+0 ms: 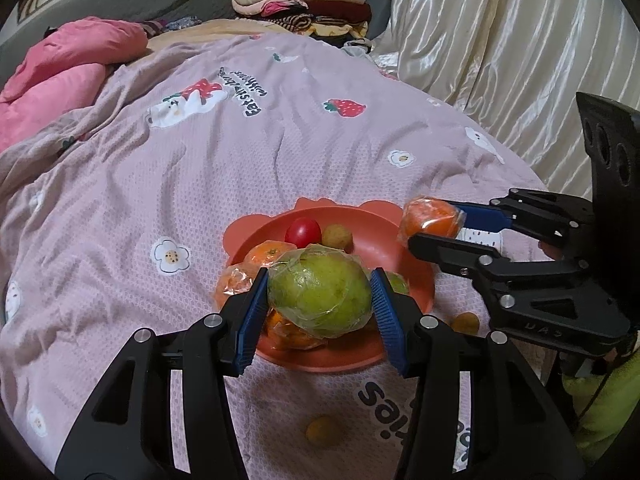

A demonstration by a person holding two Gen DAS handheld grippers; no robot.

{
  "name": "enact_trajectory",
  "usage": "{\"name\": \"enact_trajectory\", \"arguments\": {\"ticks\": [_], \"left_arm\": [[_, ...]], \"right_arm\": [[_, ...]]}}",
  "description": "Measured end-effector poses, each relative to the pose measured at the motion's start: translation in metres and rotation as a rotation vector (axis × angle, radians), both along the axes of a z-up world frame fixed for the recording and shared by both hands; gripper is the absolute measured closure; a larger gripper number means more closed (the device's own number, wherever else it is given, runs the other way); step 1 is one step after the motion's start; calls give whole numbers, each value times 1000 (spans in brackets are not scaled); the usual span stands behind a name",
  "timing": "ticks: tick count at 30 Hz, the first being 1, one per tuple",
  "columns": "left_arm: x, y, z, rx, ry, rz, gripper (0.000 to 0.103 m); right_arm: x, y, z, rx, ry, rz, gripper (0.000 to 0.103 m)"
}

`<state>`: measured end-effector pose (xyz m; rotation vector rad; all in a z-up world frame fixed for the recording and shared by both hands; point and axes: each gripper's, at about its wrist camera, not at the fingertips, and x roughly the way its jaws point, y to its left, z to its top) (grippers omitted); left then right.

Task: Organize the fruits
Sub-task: 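Carry the green fruit and the wrapped orange over the orange plate, then open the right gripper to drop the orange while the left releases the green fruit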

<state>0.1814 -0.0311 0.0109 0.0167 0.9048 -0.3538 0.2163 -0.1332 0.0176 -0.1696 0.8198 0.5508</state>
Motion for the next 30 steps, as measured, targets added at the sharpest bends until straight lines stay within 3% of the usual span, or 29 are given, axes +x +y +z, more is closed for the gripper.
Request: {"name": "enact_trajectory", "arguments": {"ticks": [30], "left_arm": [[6, 7, -7, 8, 5, 10, 61]], "right_arm": [[19, 13, -23, -65, 53, 31, 68]]}}
